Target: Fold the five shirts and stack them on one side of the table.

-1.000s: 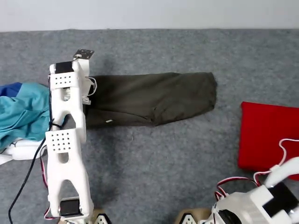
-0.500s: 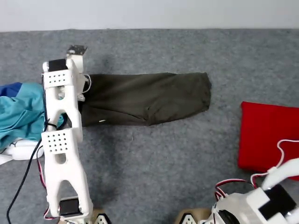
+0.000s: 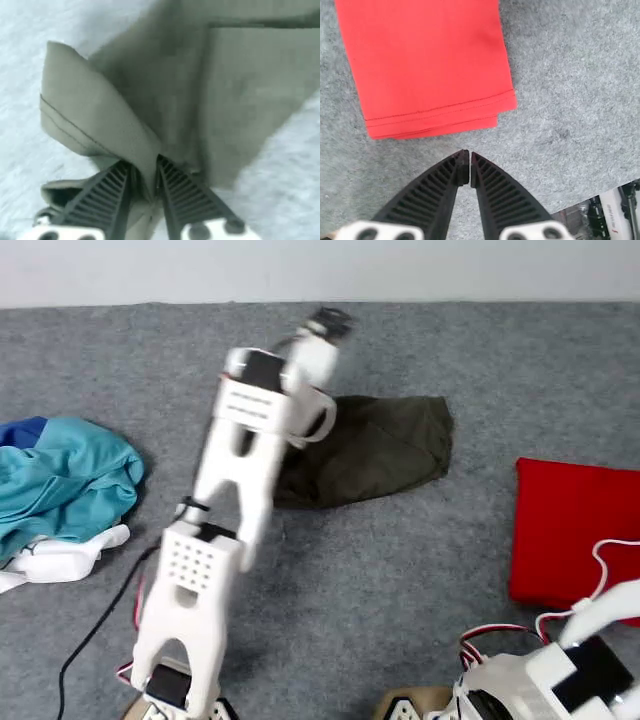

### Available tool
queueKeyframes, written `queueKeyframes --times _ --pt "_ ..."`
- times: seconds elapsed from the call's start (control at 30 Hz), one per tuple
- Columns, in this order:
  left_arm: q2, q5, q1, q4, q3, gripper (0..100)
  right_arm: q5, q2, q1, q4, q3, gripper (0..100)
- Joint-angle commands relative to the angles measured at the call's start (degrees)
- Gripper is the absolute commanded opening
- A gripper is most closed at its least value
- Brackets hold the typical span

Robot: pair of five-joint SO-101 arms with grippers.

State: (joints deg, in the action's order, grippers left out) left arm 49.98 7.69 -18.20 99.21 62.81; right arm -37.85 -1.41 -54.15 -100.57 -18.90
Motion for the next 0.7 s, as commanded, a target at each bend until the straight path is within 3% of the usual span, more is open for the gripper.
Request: queueKeyframes --times 0.0,0.67 --pt "-4.57 -0.44 -3.96 -3.43 0.57 1 -2.29 -2.51 -0.22 -2.15 -0.26 1.0" --pt "-4.66 -3.16 -13.36 -20.13 0.84 1 -2.29 -2.33 -0.57 -2.15 -0.18 1.0"
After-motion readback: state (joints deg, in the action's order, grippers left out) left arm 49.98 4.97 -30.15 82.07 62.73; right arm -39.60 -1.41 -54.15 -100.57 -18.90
